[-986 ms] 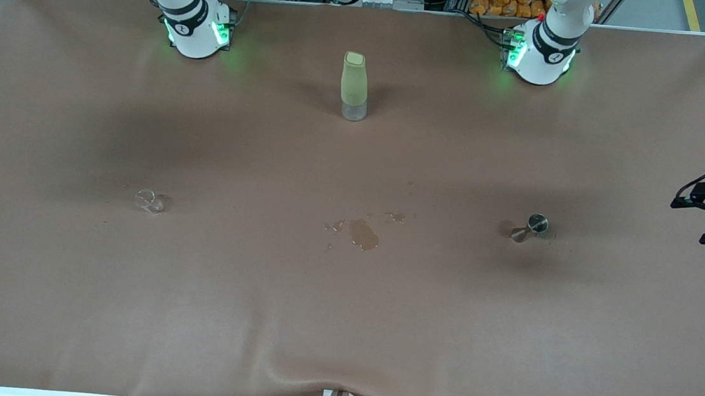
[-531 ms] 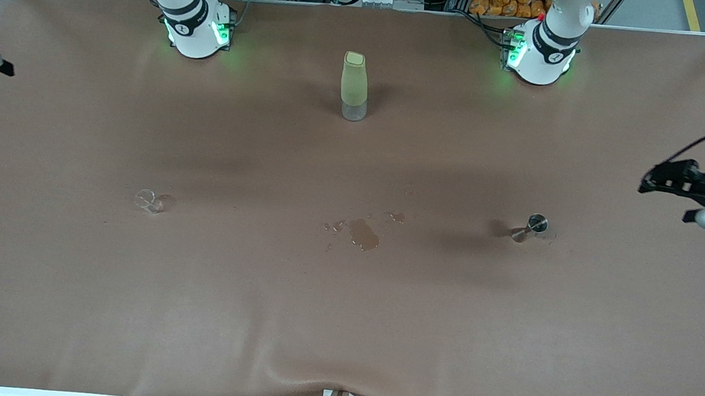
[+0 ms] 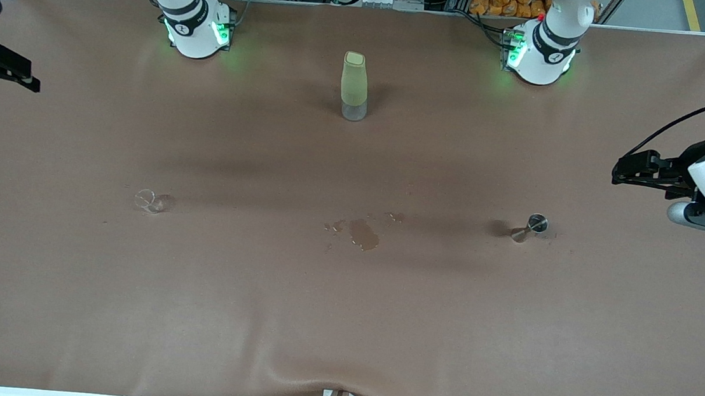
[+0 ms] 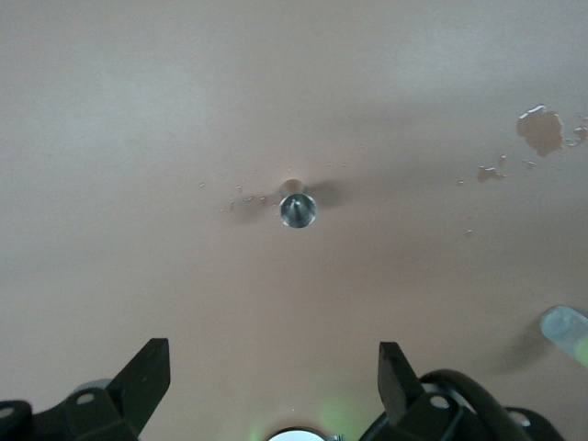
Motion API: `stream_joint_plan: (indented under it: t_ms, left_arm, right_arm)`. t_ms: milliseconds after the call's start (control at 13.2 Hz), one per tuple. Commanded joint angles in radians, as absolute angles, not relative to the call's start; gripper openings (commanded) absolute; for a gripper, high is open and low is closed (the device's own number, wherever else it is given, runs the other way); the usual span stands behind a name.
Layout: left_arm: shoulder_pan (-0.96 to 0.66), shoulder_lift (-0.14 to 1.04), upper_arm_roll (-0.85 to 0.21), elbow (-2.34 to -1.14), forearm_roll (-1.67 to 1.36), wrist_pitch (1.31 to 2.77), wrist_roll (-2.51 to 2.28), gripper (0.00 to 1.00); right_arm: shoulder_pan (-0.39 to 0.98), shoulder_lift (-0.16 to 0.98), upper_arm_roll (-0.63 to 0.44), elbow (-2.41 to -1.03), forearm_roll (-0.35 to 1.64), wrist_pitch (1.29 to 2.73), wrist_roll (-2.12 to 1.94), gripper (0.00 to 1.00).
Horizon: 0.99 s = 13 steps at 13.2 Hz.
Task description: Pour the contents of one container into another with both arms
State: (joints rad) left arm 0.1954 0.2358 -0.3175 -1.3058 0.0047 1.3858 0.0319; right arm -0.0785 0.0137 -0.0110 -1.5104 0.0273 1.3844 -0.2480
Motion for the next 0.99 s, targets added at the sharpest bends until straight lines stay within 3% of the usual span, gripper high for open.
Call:
stream_joint_plan:
  t_ms: [0, 379, 607, 910]
  left_arm:
    - [0.157, 0.118, -0.224, -1.42, 0.026, 1.433, 0.023, 1.0]
    - [0.126, -0.036, -0.178, -1.653, 0.037, 1.577, 0.012, 1.0]
    - [0.104, -0.049, -0.169, -1.657, 0.037, 1.578, -0.029, 1.0]
    - [0.048, -0.069, -0.079, -1.651, 0.002, 1.575, -0.029, 1.0]
  right_arm:
    - [-0.101, -0.052, 0.006, -1.591, 0.0, 1.42, -0.235, 1.0]
    - [-0.095, -0.046, -0.031, -1.585, -0.002, 1.425, -0.235, 1.0]
    - [-0.051, -0.043, -0.075, -1.583, -0.002, 1.434, -0.233, 1.0]
    - [0.0, -0.029, -0.109, -1.565, -0.005, 1.434, -0.227, 1.0]
